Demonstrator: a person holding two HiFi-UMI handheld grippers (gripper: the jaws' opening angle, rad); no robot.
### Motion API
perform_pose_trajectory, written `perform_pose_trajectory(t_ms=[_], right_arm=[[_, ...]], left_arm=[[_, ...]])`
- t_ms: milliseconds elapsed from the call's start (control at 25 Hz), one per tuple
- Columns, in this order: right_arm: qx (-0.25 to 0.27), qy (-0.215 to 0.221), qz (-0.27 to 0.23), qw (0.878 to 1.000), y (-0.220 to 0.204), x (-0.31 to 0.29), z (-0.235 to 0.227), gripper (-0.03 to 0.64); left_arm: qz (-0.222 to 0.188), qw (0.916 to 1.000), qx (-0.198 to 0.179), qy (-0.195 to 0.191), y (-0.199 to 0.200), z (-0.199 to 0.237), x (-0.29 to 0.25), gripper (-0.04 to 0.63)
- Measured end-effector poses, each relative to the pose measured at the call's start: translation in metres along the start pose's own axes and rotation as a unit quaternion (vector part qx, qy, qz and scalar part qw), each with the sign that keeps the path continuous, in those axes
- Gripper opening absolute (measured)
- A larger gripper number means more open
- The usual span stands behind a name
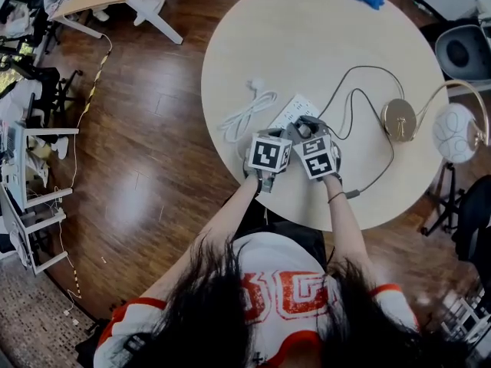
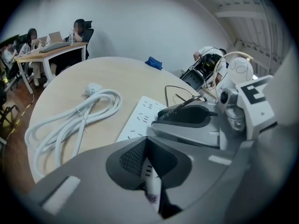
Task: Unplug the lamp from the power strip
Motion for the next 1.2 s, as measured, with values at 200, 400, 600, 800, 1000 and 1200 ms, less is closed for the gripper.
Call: perform_pose_trajectory(t_ms=[200,400,600,800,1000,1200], right_arm=[[-0.010,-0.002,-0.005,1.000,-0.001,0.002,-0.002,0.123],[-0.022,-0.005,-0.014,1.000,-0.004,0.004,-0.005,0.123],[0.000,-0.008,-0.057,0.998,0.005,0.017,0.005,0.121],[-0.031,-0.004,-0.115,0.993,0.055,0.042,0.012,0.123],[-0.060,-0.041,-0.076,0.994,0.034,0.052,-0.008,0.123],[-0.101,-0.066,-0.025,0.992,-0.002,0.061,-0.016,0.126]], left_arm=[[-0.002,1.0000,-0.005,-0.002,0.000,-0.002,-0.002,0.000],[0.001,0.9998,0.005,-0.020,0.002,-0.002,-0.004,0.000],[0.023,0.9995,-0.011,-0.020,-0.001,-0.003,-0.004,0.000],[0.008,0.9994,0.002,-0.035,0.008,0.000,-0.008,0.000],[0.008,0.9992,0.004,-0.039,0.005,0.000,-0.006,0.000],[0.003,0.9993,-0.002,-0.037,0.006,0.003,-0.005,0.000]])
Point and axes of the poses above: the fingertips, and each gripper's own axes: x backward along the fingers, z to its left, y out of its top, the point moved 5 cm from there along x, backward along the fingers, and after that the axes turned 10 degrees about -x, right-handed, at the moved point
